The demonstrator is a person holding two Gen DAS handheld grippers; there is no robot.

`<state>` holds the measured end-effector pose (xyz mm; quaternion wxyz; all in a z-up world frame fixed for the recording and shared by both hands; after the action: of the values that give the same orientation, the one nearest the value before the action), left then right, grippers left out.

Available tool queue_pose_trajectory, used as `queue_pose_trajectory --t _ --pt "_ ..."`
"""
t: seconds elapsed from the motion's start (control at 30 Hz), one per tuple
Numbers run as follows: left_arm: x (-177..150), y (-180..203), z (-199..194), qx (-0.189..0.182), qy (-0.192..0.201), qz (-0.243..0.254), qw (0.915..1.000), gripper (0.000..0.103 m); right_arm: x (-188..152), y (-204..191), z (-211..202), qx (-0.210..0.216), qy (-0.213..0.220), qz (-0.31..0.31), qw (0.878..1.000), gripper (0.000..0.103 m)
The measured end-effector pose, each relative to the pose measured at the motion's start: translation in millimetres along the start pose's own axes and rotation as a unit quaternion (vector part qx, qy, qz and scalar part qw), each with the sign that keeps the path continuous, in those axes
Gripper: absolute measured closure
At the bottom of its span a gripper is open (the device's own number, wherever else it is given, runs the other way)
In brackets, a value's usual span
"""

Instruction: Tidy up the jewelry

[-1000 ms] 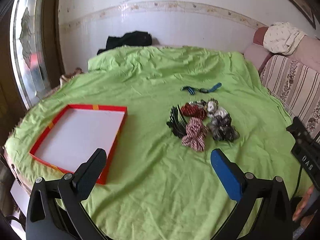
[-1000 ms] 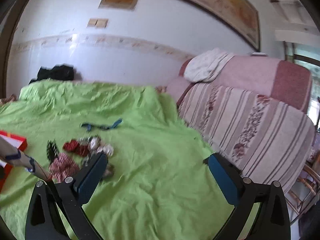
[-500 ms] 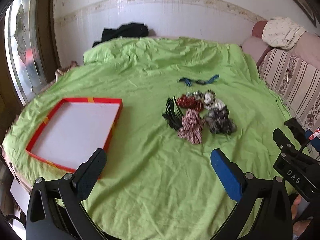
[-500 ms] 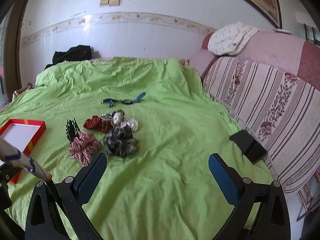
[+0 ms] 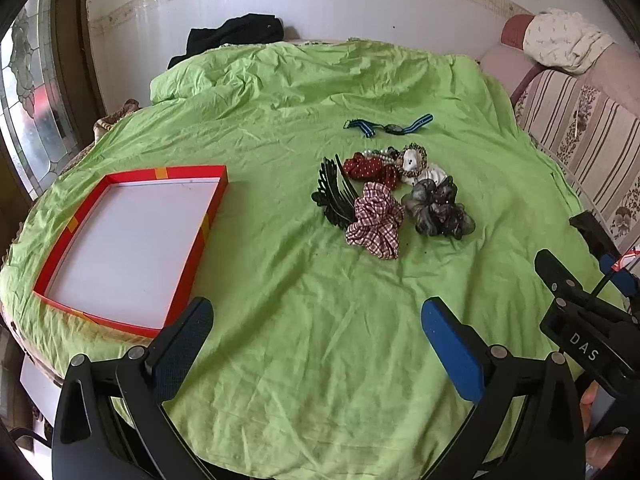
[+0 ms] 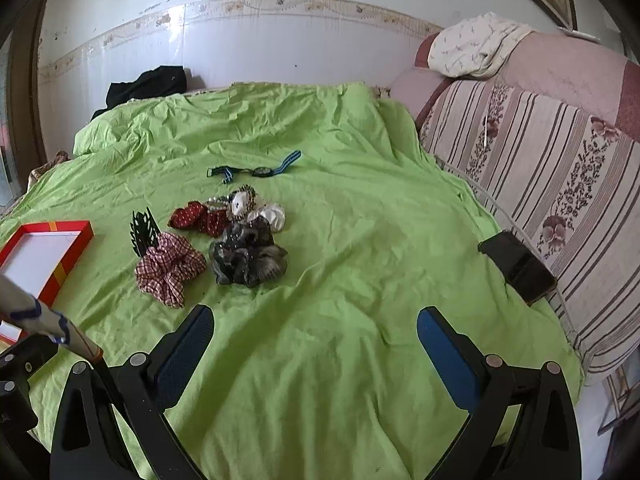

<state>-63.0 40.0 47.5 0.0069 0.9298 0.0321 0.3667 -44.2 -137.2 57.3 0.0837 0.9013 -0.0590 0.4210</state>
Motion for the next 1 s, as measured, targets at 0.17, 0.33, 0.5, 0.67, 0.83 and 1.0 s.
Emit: queue_pose_trajectory --t 0.17,0.33,0.5,0.67,0.83,1.0 --pt "-2 1 8 0.0 -0.009 0.006 0.9999 0.0 -6 2 11 0.002 -0.015 0.005 1.0 0.0" --pt "-4 1 17 -0.003 -0.019 0.008 0.9998 0.0 -12 2 23 0.006 -0.032 0.008 0.999 0.0" --pt "-6 7 30 -0.007 -0.035 0.016 0.9992 0.0 -19 7 37 0.01 -0.045 0.012 0.999 0.0" --pt "-4 13 44 -0.007 -0.042 0.025 0.9988 0.0 -27 13 53 0.013 -0.068 0.02 0.997 0.0" --pt "-2 23 59 -0.01 -0.053 0.034 0.9979 0.0 -33 20 63 0.017 -0.079 0.025 0.996 0.0" --pt "-1 24 69 -0.009 -0.061 0.04 0.9973 0.0 -39 15 77 0.03 -0.097 0.02 0.995 0.003"
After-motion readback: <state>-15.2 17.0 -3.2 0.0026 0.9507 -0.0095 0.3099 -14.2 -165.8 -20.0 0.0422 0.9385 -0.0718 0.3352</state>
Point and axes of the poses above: each gripper's, at about its wrist camera, not at the fingertips, and z roughly the way its jaws point, y to its right, x to its top, the point moved 10 cm from there along z, roughly the way its jaws point, and after that the axes turned 2 degrees about -z, right-handed, at the moved point
